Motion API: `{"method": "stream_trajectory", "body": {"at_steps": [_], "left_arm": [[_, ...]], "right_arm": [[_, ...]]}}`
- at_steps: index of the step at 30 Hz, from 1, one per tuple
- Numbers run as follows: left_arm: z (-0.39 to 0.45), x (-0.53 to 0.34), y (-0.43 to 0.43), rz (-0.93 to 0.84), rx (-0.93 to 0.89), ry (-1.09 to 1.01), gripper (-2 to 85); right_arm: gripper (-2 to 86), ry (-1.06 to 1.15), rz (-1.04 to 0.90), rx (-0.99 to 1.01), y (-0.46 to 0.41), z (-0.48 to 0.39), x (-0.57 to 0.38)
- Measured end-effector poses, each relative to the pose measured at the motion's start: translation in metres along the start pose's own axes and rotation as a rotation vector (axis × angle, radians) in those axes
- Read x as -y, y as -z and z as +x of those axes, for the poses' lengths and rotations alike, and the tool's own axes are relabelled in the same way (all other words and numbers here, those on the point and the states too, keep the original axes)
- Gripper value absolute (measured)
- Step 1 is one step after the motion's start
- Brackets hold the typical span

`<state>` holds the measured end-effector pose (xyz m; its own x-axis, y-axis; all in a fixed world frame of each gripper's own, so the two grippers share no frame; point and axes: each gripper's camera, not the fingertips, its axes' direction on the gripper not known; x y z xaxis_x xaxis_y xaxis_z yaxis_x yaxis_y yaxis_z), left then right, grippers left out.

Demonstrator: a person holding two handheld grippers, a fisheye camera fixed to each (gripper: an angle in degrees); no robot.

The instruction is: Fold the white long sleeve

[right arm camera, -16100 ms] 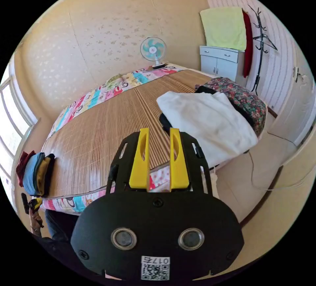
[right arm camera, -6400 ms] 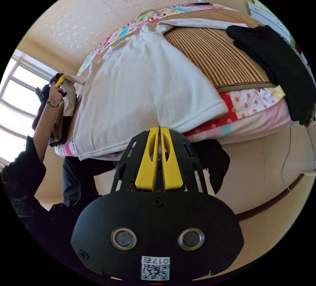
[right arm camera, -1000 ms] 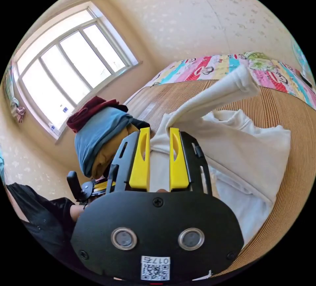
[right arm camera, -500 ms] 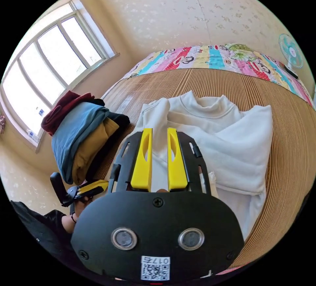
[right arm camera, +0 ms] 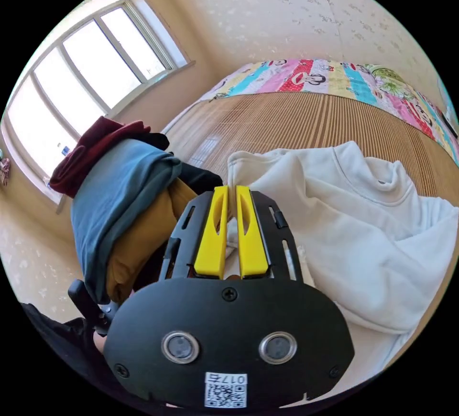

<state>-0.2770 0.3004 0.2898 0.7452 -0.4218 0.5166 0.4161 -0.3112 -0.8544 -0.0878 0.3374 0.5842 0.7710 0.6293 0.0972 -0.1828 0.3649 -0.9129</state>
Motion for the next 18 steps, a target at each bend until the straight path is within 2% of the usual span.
{"method": "stream_trajectory", "body": {"at_steps": [3, 5, 7, 10, 12, 15, 16, 17, 18], "left_arm": [[-0.001, 0.003, 0.004, 0.002, -0.017, 0.009, 2.0], [-0.001, 0.005, 0.007, 0.004, -0.026, 0.017, 2.8], [-0.001, 0.007, 0.009, 0.003, -0.031, 0.022, 3.3], [0.001, 0.009, 0.011, 0.005, -0.032, 0.024, 3.5], [0.003, 0.009, 0.012, 0.008, -0.032, 0.024, 3.5], [0.006, 0.01, 0.014, 0.012, -0.03, 0.022, 3.0], [0.007, 0.011, 0.015, 0.011, -0.029, 0.022, 2.8], [0.009, 0.012, 0.016, 0.011, -0.028, 0.023, 2.3], [0.009, 0.012, 0.016, 0.011, -0.027, 0.025, 2.1]], "right_arm": [[6.8, -0.068, -0.097, 0.086, 0.01, 0.026, -0.007], [7.7, -0.01, 0.011, 0.05, 0.045, 0.033, -0.019], [8.4, 0.004, 0.151, -0.198, 0.093, 0.05, -0.029], [8.7, -0.049, 0.183, -0.403, 0.122, 0.089, -0.03], [8.3, -0.086, 0.08, -0.583, 0.119, 0.132, -0.031], [6.7, 0.136, -0.189, -0.842, 0.06, 0.175, -0.048], [6.0, 0.158, -0.218, -0.885, 0.052, 0.187, -0.051], [4.7, 0.117, -0.225, -0.936, 0.049, 0.217, -0.054], [3.3, -0.018, -0.207, -0.937, 0.057, 0.254, -0.05]]}}
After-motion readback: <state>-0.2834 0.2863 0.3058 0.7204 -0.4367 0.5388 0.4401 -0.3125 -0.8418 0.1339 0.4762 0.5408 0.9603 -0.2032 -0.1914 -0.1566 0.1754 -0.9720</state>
